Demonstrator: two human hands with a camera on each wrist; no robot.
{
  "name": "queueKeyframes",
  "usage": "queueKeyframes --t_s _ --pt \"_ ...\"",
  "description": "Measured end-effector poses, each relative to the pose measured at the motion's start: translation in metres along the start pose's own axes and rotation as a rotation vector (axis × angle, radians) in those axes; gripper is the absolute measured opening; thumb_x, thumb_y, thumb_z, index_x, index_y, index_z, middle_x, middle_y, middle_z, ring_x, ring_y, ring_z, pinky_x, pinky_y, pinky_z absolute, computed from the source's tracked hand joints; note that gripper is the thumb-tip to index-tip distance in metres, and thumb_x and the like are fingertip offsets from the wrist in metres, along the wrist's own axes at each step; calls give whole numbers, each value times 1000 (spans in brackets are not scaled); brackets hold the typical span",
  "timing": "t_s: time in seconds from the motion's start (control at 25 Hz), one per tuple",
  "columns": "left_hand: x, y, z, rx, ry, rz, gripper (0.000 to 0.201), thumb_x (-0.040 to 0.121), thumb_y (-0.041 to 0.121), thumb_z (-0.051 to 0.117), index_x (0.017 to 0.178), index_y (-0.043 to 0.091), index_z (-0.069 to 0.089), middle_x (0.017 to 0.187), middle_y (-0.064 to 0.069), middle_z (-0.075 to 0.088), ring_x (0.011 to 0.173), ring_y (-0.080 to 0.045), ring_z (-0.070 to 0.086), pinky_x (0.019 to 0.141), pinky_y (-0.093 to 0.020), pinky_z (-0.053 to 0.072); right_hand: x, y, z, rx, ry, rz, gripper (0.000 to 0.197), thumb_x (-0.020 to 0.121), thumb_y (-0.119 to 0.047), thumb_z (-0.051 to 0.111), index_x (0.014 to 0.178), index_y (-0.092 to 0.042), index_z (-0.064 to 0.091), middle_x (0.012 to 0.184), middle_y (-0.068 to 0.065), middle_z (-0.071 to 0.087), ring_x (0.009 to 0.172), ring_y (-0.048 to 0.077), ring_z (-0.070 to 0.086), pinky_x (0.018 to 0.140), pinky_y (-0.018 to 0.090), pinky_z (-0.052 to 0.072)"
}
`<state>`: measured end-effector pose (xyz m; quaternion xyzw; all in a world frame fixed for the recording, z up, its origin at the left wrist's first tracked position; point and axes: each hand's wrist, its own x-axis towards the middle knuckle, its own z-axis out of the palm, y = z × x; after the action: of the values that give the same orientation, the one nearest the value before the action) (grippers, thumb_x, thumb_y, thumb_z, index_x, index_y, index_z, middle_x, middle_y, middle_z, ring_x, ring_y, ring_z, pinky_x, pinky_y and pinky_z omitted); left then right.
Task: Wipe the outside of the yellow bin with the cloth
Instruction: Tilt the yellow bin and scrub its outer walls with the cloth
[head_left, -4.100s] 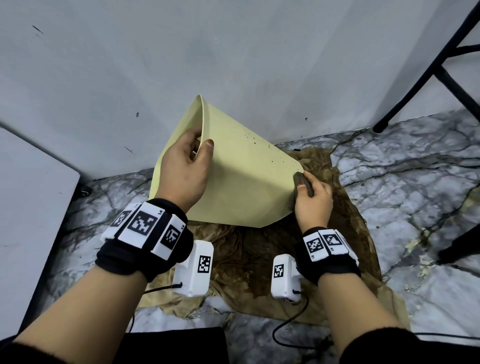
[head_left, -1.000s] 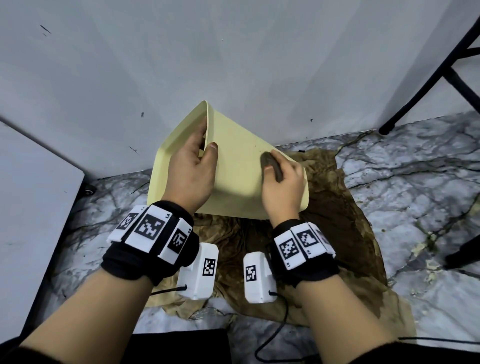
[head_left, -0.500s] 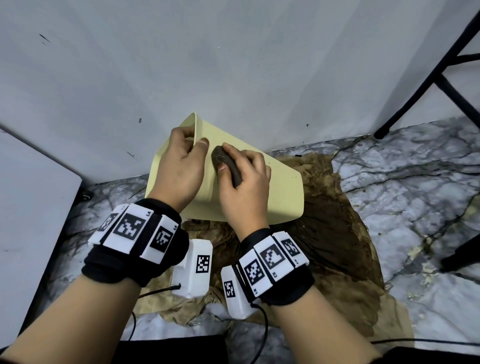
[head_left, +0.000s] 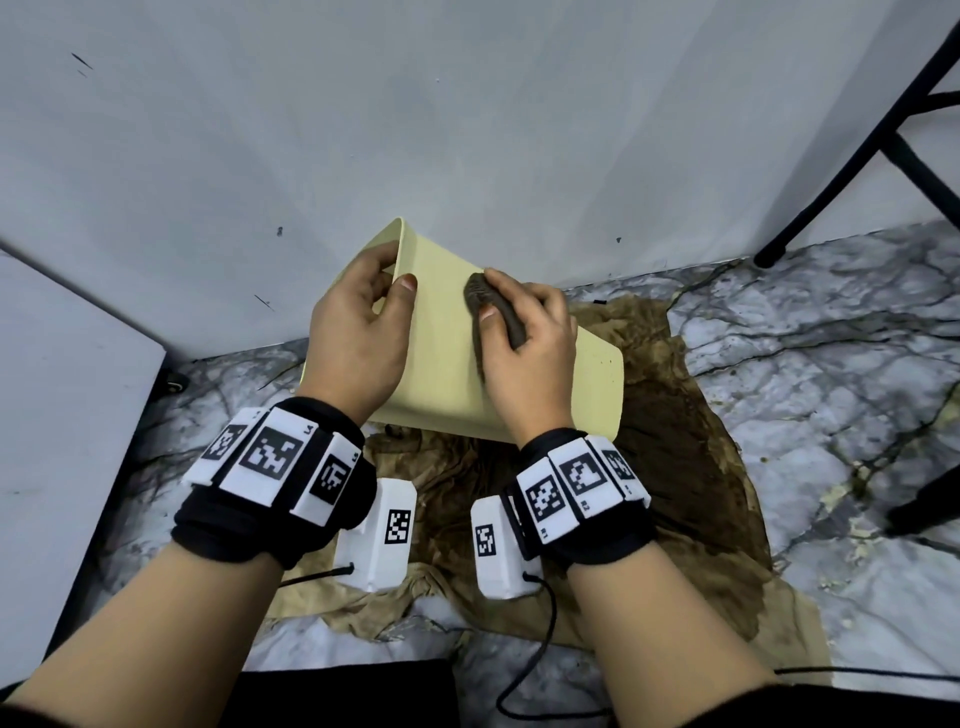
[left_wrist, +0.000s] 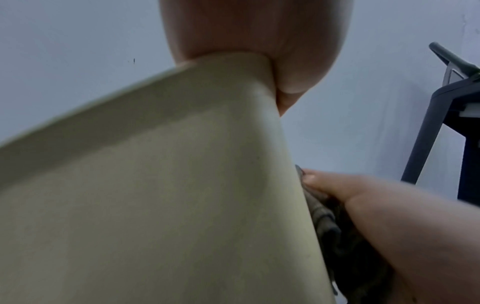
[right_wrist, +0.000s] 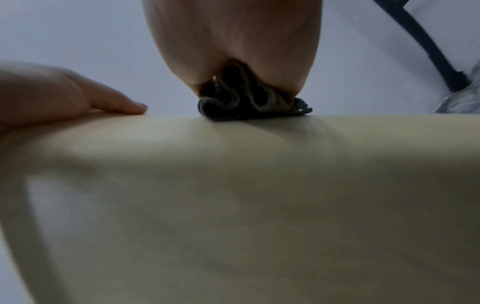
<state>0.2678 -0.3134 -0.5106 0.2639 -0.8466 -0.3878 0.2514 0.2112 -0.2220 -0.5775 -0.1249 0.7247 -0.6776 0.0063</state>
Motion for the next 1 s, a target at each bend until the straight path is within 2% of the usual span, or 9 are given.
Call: queueKeyframes --t_s 0.12,0.2,0.28,0.4,0.56,0.64,0.72,0.84,1.0 --pt "-1 1 -2 16 2 8 28 91 13 46 117 17 55 104 -16 63 63 12 50 58 1 34 7 16 -13 -7 6 87 31 86 -14 54 113 -24 62 111 2 48 112 22 39 98 19 29" --pt "-2 1 -3 11 0 4 28 91 13 45 118 16 54 104 -12 64 67 2 52 59 3 34 11 30 -24 -46 25 149 31 87 -15 52 115 -25 61 115 3 47 116 24 38 99 21 28" --pt "-2 2 -3 -17 -10 -7 29 91 13 45 119 16 54 91 0 60 74 -4 56 59 3 34 15 48 -37 -102 60 228 31 88 -15 50 116 -25 60 121 8 47 118 26 38 99 21 26" --pt "-1 1 -2 -34 -15 -20 29 91 13 46 118 15 55 76 14 53 64 5 54 58 1 35 18 70 -54 -120 122 360 32 88 -15 50 117 -24 59 126 12 45 121 32 41 108 30 29" --pt "0 1 -1 -39 -32 1 28 92 14 46 118 17 55 94 -9 65 62 12 52 58 2 35 15 74 -60 -122 175 444 32 90 -17 48 119 -25 57 129 10 44 123 32 37 103 28 28" --pt "0 1 -2 -28 -31 6 28 92 14 45 118 17 55 84 3 61 61 16 50 58 2 34 12 65 -56 -133 176 468 33 90 -17 46 121 -24 55 131 8 42 124 31 32 103 27 26" --pt "0 2 -2 -18 -27 3 28 91 14 45 117 17 55 75 17 53 61 19 50 58 3 34 9 53 -45 -137 157 434 35 90 -16 47 123 -23 54 132 7 41 122 30 31 101 26 25" --pt "-1 3 2 -11 -15 2 28 91 15 45 116 21 56 75 21 51 63 19 50 58 3 34 4 27 -22 -116 105 297 35 88 -14 50 122 -22 55 130 8 43 119 30 32 99 25 24" --pt "-2 3 5 12 -2 29 27 90 16 46 114 23 57 73 22 52 66 5 51 60 0 35 -5 -14 9 -79 56 22 35 84 -13 54 118 -20 58 119 12 49 108 28 39 88 16 19"
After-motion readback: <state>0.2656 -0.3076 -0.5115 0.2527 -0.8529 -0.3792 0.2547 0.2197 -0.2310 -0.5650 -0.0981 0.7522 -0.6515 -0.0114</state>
